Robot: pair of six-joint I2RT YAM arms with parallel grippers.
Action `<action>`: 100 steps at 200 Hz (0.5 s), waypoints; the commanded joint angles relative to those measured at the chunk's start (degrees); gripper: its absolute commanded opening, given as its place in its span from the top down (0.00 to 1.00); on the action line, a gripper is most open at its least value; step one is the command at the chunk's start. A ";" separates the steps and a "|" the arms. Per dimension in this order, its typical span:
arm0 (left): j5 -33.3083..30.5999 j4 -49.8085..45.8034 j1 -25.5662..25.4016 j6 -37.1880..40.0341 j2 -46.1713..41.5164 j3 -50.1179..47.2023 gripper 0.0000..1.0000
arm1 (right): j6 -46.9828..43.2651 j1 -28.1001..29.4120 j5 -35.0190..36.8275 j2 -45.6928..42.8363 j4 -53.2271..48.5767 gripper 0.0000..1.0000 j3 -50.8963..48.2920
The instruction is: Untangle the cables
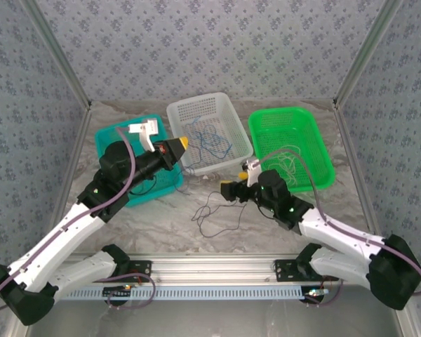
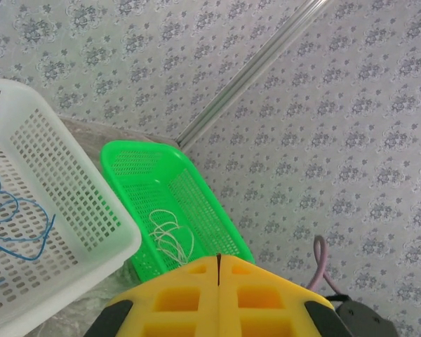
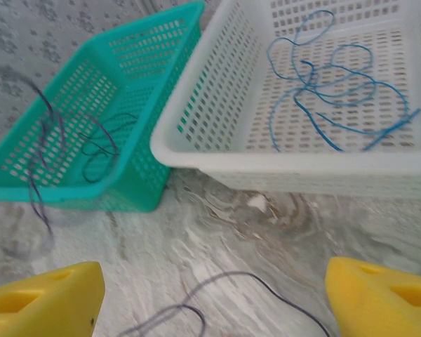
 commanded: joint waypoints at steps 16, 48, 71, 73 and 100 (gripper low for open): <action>0.97 1.81 -0.55 1.85 0.04 2.20 1.00 | 6.98 -0.78 -13.51 6.12 4.38 0.17 6.77; 1.04 1.93 -0.75 2.33 -0.32 2.34 1.00 | 9.90 -2.04 -15.60 8.57 5.85 0.18 7.19; 1.35 3.04 -1.32 2.39 -0.18 2.27 1.00 | 10.33 -2.69 -15.23 10.21 6.19 0.22 7.52; 1.38 3.09 -1.43 2.40 -0.18 2.28 1.00 | 10.28 -2.75 -15.16 10.36 6.20 0.22 7.54; 1.59 4.11 -1.87 2.34 -0.13 2.43 1.00 | 8.86 -2.88 -13.11 12.20 6.44 0.24 8.34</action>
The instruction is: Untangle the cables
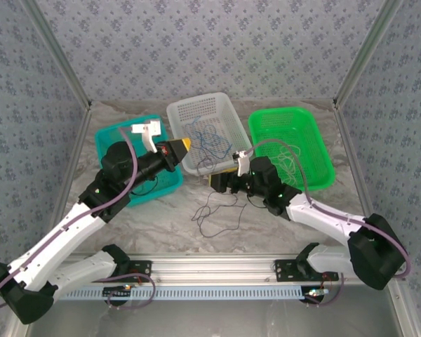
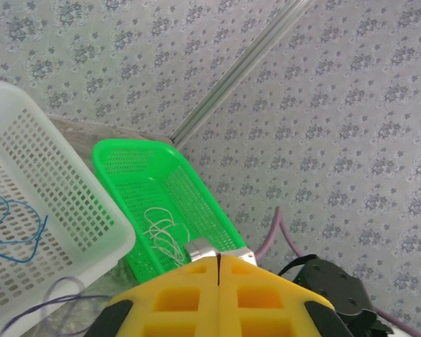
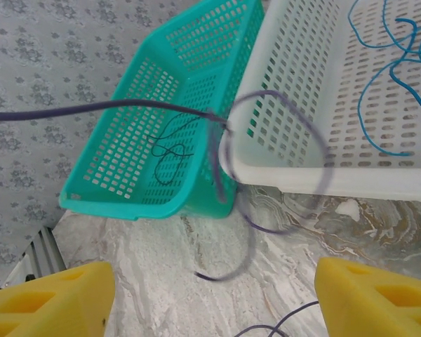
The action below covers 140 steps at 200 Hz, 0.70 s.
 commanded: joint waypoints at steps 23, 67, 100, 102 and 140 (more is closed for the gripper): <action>1.18 3.53 -1.10 1.25 -0.38 2.56 1.00 | 0.18 -0.28 -0.02 3.04 2.88 0.27 3.44; 0.72 3.26 -1.25 1.47 -0.43 2.26 1.00 | 0.63 0.87 -2.42 4.60 5.00 0.28 4.83; 0.58 3.36 -1.30 1.42 -0.73 2.21 1.00 | 0.86 1.41 -4.04 4.87 5.10 0.32 5.04; 0.59 3.40 -1.28 1.45 -0.69 2.24 1.00 | 0.94 1.38 -4.14 4.87 5.17 0.33 5.01; 0.64 4.33 -1.49 0.98 -0.85 2.21 1.00 | 1.06 1.48 -3.37 5.79 5.79 0.43 4.38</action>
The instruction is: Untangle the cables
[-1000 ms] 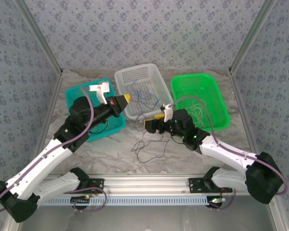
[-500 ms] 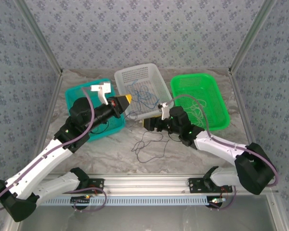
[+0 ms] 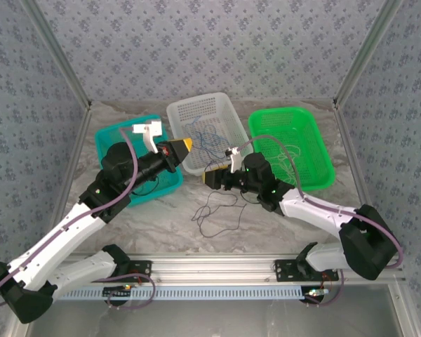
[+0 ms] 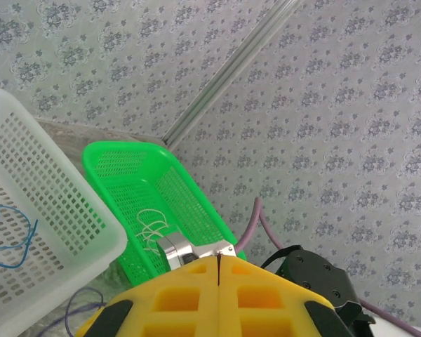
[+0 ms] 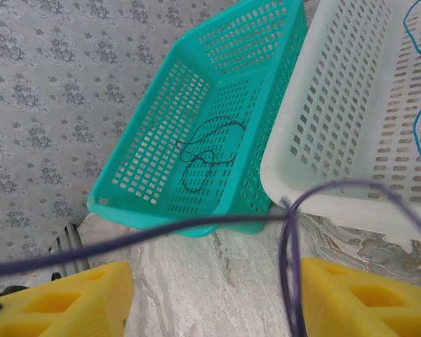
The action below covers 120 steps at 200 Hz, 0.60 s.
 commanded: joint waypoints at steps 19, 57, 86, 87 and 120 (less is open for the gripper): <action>0.92 4.18 -1.01 0.43 -0.92 2.16 1.00 | -0.96 0.11 0.92 2.82 1.54 0.54 2.18; 0.50 3.70 -1.26 0.87 -1.85 2.20 1.00 | -2.35 -0.21 2.04 5.32 1.67 0.93 4.20; -0.44 3.09 -1.31 1.41 -2.84 1.56 1.00 | -2.79 -0.25 2.03 5.27 1.94 1.00 4.06; -0.42 3.08 -1.28 1.45 -2.89 1.52 1.00 | -2.80 -0.30 2.01 5.22 1.94 1.00 4.05; -1.73 1.87 -1.24 2.22 -3.48 1.40 1.00 | -3.25 -0.32 1.37 4.31 1.86 1.00 3.19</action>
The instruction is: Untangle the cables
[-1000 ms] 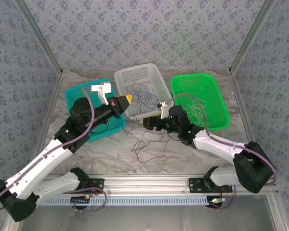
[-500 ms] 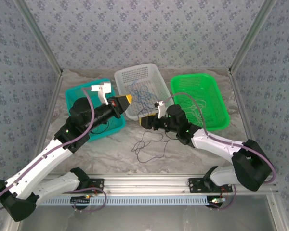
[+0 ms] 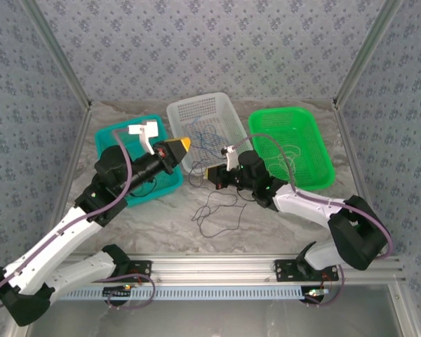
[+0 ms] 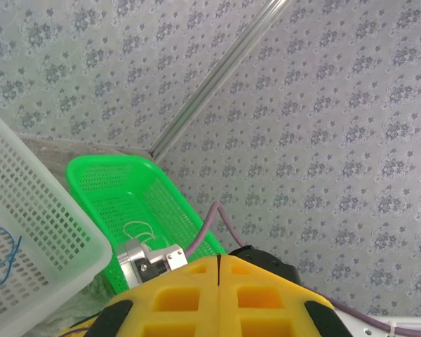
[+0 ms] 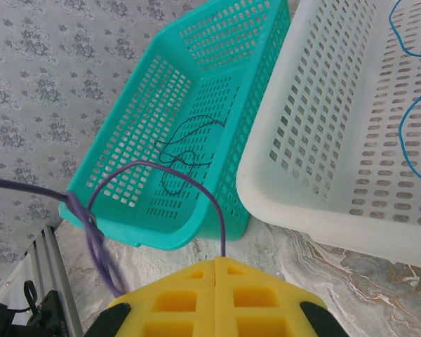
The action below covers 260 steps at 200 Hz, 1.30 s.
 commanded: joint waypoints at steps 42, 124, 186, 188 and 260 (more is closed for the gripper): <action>-1.93 0.63 -0.20 1.85 -1.10 1.16 1.00 | -1.63 -0.34 -0.04 -3.24 -0.75 0.73 -0.46; -0.01 3.81 -0.23 0.20 -1.38 1.05 1.00 | -2.33 -0.37 -1.46 -1.26 1.27 0.60 -0.97; 1.04 5.61 -0.24 -0.63 -1.61 0.74 1.00 | -0.74 -0.81 -3.16 1.86 6.72 0.47 -1.71; 1.08 5.71 -0.21 -0.69 -1.63 0.71 1.00 | -0.64 -0.80 -3.31 2.00 7.12 0.47 -1.72; 2.04 9.46 -0.25 -3.07 -1.86 -1.09 1.00 | 2.40 0.33 -4.12 6.75 14.17 0.58 -0.96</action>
